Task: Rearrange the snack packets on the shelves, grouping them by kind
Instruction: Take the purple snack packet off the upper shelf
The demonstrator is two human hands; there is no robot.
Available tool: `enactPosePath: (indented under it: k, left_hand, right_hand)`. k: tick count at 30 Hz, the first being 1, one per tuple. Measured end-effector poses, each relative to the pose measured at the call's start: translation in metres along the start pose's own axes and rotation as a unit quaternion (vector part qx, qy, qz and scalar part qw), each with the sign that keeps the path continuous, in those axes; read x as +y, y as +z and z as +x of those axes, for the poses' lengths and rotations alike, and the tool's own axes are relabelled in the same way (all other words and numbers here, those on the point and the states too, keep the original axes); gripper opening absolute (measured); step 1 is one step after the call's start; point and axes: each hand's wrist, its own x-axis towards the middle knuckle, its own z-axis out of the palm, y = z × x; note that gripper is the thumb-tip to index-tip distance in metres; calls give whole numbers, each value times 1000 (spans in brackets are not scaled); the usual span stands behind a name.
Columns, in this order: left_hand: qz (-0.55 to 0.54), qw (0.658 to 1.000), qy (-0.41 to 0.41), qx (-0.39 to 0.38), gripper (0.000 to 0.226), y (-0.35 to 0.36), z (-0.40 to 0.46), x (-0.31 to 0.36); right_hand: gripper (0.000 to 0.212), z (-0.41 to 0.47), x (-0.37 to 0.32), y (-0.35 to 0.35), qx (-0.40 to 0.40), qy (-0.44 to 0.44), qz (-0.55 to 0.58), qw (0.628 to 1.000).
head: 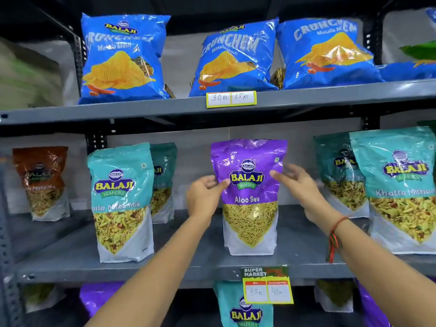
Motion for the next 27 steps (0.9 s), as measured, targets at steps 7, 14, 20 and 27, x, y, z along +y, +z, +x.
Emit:
enactPosePath:
  k: [7,14,20,27]
  left_hand:
    - [-21,999,-44,-4,17,9,-4,-15]
    - [48,997,1,60,19,-1,-26,-3]
    - [20,992,65,108,15,-32,-59,9]
    - [-41,980,100,169,23,-90,-111,6]
  right_hand:
    - [12,-4,21,10,-14,45,26,999]
    - [20,-16,11,17,38,47,51,997]
    - [18,-57,-14,27,42,-1,83,996]
    - [15,-130,-44,43,-21,-8,125,992]
